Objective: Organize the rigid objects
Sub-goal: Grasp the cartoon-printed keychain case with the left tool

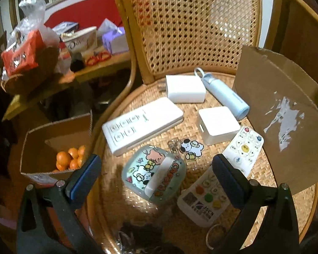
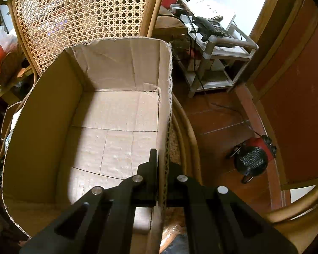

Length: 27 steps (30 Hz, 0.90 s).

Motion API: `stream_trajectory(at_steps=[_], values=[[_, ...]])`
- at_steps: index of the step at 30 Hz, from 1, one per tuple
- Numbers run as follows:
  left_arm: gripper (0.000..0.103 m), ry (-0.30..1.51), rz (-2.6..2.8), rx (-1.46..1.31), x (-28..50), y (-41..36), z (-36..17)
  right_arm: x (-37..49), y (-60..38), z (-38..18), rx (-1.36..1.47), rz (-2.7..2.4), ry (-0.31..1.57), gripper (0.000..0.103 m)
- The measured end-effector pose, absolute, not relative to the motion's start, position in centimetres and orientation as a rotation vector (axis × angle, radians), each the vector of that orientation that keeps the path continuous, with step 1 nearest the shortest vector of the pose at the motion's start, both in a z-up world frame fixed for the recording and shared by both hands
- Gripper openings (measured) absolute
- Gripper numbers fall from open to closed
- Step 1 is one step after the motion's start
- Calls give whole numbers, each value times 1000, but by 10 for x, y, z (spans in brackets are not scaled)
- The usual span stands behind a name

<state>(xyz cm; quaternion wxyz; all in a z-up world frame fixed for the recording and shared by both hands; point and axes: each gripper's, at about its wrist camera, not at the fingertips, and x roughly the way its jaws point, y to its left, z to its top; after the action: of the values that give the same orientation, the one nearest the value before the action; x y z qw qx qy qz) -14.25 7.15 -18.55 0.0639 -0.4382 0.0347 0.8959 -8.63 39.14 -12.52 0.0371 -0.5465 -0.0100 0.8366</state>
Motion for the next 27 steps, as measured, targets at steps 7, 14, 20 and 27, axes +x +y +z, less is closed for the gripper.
stream_trajectory(at_steps=[7,14,20,27], values=[[103,-12,2649,-1429,-161,67,-200,-88,393,-126,-1676,2567,-42,5],[103,-61,2590,-1505,-173,65,-215,-88,392,-127,-1672,2569,-49,5],[67,-22,2598,-1469,-170,70,-212,-88,393,-128,-1671,2568,-49,5],[61,58,2598,-1451,-164,81,-204,-88,392,-128,-1668,2568,-53,5]])
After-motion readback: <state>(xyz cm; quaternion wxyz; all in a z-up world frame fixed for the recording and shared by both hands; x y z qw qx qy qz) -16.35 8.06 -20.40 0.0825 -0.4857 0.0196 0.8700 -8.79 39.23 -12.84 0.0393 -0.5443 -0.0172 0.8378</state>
